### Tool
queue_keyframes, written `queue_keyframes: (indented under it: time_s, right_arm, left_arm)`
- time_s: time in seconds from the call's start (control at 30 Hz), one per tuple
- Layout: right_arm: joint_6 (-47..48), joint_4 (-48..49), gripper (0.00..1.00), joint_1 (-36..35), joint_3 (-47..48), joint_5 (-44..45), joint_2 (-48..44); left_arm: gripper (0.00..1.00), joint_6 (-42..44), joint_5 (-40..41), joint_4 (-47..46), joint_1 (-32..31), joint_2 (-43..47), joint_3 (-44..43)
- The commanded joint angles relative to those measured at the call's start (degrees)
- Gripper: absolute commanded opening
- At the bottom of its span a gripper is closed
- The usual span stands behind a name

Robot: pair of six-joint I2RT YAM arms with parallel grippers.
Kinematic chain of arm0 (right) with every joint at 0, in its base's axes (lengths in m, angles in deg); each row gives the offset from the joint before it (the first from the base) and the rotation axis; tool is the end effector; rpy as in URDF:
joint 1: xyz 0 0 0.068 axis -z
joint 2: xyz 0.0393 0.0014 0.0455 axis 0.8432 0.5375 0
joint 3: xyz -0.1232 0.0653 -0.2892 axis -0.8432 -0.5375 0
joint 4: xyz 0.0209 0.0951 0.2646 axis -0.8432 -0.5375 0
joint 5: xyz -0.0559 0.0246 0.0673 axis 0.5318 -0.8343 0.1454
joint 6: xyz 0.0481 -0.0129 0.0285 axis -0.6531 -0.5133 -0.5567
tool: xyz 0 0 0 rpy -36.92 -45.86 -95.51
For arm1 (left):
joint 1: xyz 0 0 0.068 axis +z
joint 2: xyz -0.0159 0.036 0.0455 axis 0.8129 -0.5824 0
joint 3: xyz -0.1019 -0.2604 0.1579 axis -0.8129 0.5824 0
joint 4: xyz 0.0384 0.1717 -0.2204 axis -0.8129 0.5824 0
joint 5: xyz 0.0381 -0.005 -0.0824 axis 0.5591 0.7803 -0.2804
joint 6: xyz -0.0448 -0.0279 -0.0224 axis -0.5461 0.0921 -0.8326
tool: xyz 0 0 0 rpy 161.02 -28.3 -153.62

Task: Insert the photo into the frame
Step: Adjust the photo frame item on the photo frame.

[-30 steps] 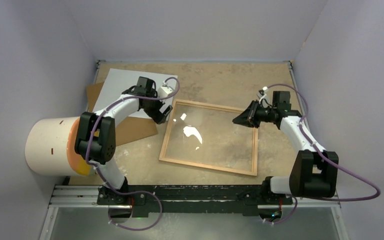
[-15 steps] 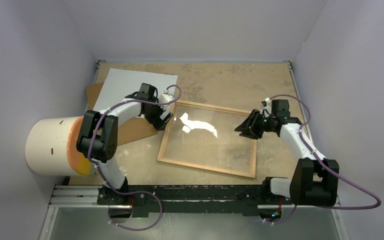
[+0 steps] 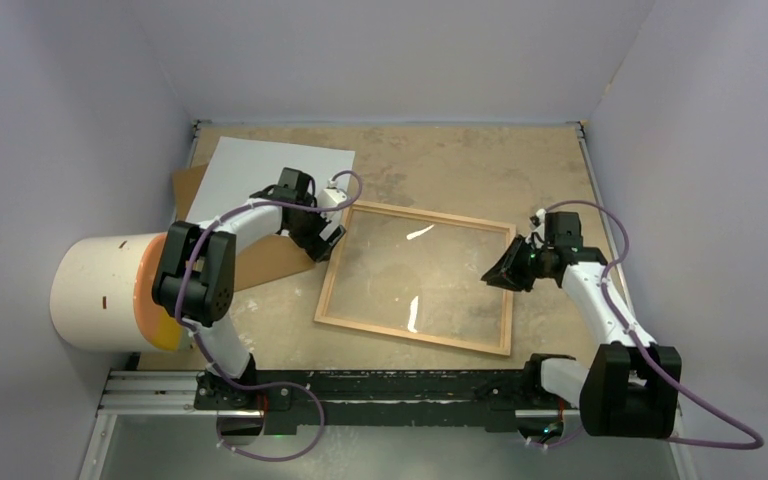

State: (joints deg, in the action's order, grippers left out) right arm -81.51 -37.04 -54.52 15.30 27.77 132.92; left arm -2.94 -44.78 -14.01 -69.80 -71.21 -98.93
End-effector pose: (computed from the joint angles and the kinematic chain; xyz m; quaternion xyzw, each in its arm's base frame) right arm 0.2188 0.0077 0.2463 0.2108 0.9072 0.2942 0.2147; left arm 0.3603 -0.1103 0.1989 0.3650 0.8961 -0.1071 0.2287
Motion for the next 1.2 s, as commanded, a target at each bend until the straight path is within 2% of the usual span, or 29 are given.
queue_keyframes:
  time_s: [0.0,0.03,0.07,0.17,0.27,0.37,0.43,0.57,0.67,0.83,1.07,1.17]
  right_arm:
    - [1.74,1.74,0.09,-0.06,-0.29,1.89,-2.64]
    - [2.04,2.65,0.01,-0.06,-0.29,2.63,-3.64]
    - [2.29,3.08,0.00,-0.06,-0.41,3.04,-4.62]
    - [3.85,3.38,0.00,-0.06,0.30,5.01,-4.99]
    - [3.23,5.57,0.00,-0.06,0.99,2.70,-5.64]
    - [0.63,13.05,0.00,-0.06,1.05,-3.46,-6.38]
    - [-1.72,17.17,0.00,-0.06,1.40,-11.42,-5.50]
    - [-11.34,25.48,0.00,-0.06,2.93,-23.76,-4.24]
    - [-15.54,28.77,0.00,-0.13,6.02,-27.23,-4.75]
    - [-21.75,32.43,0.00,-2.49,10.86,-24.92,-5.72]
    - [-27.50,35.40,0.00,-13.27,20.44,-18.78,-3.81]
    - [-33.26,41.22,0.00,-15.25,21.84,-19.07,-3.36]
  left_arm:
    - [1.00,-0.74,-0.21,-1.39,0.11,1.40,0.99]
    - [1.00,-0.83,-0.13,-1.35,0.19,1.26,0.91]
    - [1.00,-1.00,-0.17,-1.37,0.29,1.17,0.91]
    - [1.00,-1.17,-0.56,-1.10,0.60,1.00,0.62]
    - [1.00,-1.31,-0.96,-0.74,1.07,0.81,0.11]
    - [1.00,-1.17,-1.18,-0.19,1.39,0.49,-0.36]
    - [1.00,-1.45,-1.90,0.10,1.93,0.45,-0.53]
    - [1.00,-2.41,-4.01,1.03,3.64,0.37,-1.17]
    - [1.00,-3.43,-6.32,2.24,6.20,0.41,-2.50]
    - [1.00,-4.66,-9.56,4.43,10.80,1.28,-5.83]
    - [1.00,-7.70,-8.71,4.63,14.44,3.47,-7.66]
    - [1.00,-8.72,-7.53,4.94,16.07,4.37,-9.03]
